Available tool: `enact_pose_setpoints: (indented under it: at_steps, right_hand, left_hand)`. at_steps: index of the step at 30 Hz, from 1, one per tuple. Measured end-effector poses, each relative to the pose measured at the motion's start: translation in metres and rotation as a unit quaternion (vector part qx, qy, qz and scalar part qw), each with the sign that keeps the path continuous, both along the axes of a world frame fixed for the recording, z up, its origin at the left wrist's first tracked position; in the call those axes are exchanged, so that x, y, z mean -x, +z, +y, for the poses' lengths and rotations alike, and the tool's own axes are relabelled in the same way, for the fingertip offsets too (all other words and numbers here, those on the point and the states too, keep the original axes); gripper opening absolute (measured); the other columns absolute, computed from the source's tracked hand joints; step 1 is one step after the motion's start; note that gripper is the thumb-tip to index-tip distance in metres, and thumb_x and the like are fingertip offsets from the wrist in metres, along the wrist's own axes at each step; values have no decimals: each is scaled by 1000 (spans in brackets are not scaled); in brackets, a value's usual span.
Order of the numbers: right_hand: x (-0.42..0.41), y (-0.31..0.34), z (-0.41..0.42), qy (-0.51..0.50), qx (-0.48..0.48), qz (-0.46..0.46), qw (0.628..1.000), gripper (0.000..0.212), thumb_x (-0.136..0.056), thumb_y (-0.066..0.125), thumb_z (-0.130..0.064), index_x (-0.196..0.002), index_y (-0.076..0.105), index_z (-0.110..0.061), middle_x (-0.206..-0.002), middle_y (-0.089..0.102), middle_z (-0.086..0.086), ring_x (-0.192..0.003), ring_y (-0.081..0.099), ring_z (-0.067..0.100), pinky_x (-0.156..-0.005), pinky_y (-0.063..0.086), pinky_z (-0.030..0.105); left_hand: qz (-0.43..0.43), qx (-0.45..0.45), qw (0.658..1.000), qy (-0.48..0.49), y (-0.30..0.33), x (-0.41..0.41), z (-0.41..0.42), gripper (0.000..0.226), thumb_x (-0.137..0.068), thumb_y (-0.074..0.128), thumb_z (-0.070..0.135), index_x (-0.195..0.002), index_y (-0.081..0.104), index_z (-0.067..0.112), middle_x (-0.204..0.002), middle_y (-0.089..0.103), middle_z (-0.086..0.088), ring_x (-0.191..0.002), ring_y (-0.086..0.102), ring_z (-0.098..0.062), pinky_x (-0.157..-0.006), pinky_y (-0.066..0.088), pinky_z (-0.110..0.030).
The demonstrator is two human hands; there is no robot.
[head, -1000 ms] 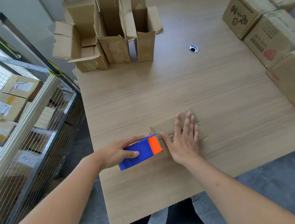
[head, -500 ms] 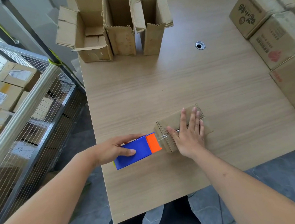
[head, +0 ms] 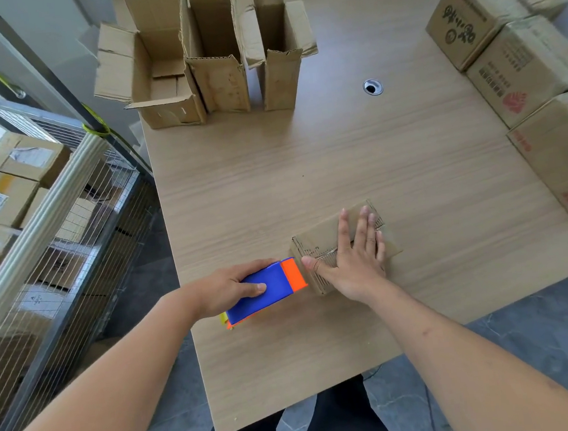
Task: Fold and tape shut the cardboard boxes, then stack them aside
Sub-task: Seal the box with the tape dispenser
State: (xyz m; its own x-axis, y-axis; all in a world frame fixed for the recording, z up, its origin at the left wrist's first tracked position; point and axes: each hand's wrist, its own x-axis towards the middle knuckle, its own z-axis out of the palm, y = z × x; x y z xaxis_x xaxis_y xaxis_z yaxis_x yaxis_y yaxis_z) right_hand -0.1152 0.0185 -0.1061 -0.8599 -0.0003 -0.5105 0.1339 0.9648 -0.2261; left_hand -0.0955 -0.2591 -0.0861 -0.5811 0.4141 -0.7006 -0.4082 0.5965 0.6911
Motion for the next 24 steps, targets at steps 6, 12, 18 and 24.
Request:
enact_pose_setpoints:
  at_steps: [6, 12, 18, 24]
  right_hand:
    - [2, -1, -6, 6, -9, 3, 1000, 144, -60, 43, -103, -148, -43, -28, -150, -54, 13, -141, -49, 25, -119, -23, 47]
    - [-2, -4, -6, -2, -32, 34, 999, 143, -62, 50, -95, -152, -37, -26, -155, -47, 16, -145, -43, 27, -123, -17, 50]
    - [13, 2, 0, 100, -48, 44, 993, 146, -61, 61, -86, -157, -27, -21, -160, -38, 20, -149, -36, 35, -124, -11, 55]
    - [7, 25, 21, 306, -49, 87, 947, 129, -75, 79, -25, -153, -19, -54, -166, -22, 12, -154, -16, 39, -123, -2, 58]
  left_hand:
    - [4, 68, 996, -51, 0, 6, 7, 44, -106, 45, 43, -149, 36, 51, -144, 50, 16, -128, 48, -14, -111, 35, -38]
    - [37, 37, 998, -38, 9, 4, -5, 43, -94, 46, 58, -133, 35, 73, -136, 54, 28, -126, 52, -8, -112, 39, -43]
    - [78, 46, 996, -9, 34, -11, -16, 79, -90, 72, 25, -139, 32, 73, -117, 57, 8, -93, 67, -16, -87, 58, -37]
    - [160, 20, 985, 62, 49, -24, -1, 95, -82, 75, 3, -147, 36, 60, -114, 60, 7, -104, 62, -18, -95, 55, -42]
